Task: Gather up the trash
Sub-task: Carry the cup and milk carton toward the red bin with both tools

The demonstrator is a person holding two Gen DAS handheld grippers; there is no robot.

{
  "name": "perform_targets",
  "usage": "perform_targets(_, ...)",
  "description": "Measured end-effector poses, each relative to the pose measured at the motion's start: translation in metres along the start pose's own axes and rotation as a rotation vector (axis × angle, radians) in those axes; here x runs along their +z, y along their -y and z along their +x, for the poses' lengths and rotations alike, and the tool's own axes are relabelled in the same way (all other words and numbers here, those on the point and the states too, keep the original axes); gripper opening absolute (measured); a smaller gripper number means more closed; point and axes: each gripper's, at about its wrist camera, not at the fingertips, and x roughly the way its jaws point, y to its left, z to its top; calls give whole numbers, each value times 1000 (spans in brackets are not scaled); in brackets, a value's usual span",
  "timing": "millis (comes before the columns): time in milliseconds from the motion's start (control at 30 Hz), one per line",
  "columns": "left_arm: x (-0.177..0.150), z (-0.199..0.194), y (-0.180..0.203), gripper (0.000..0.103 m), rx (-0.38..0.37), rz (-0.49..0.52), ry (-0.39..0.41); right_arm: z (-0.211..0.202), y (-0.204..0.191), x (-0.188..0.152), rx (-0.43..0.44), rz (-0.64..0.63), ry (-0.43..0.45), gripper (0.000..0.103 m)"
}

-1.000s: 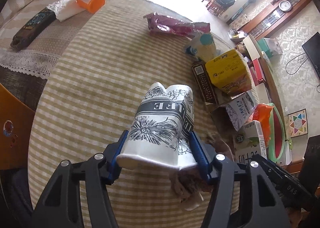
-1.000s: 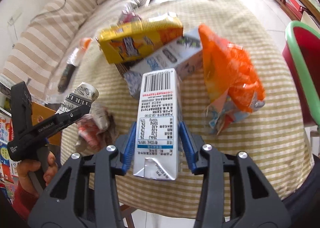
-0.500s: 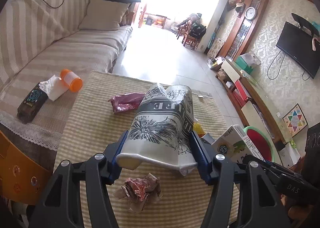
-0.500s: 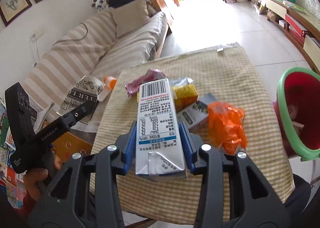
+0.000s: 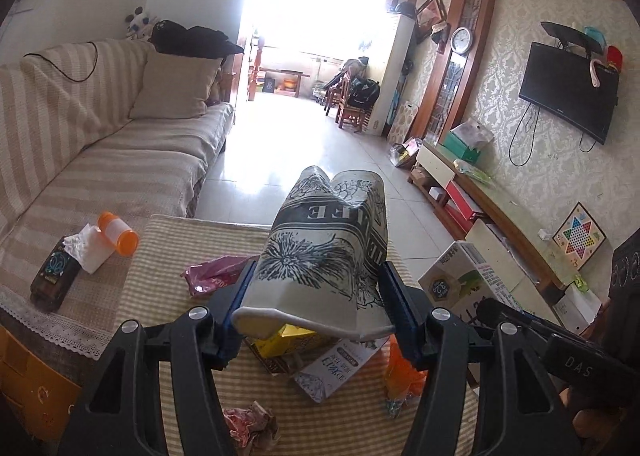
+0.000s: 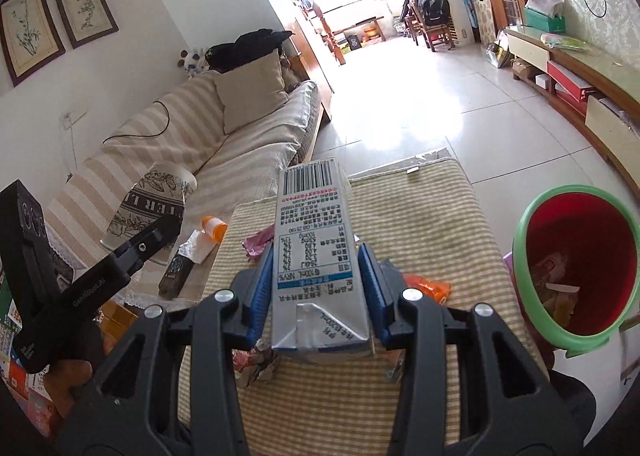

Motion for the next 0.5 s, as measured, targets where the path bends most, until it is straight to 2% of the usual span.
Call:
perform_targets(267,4,3,30,58,-51,38,9,-17,10,10,-17,16,71,40)
perform_targets(500,-2,18,48,58,-80,61,-32,-29,31,16,-60,43,104,40)
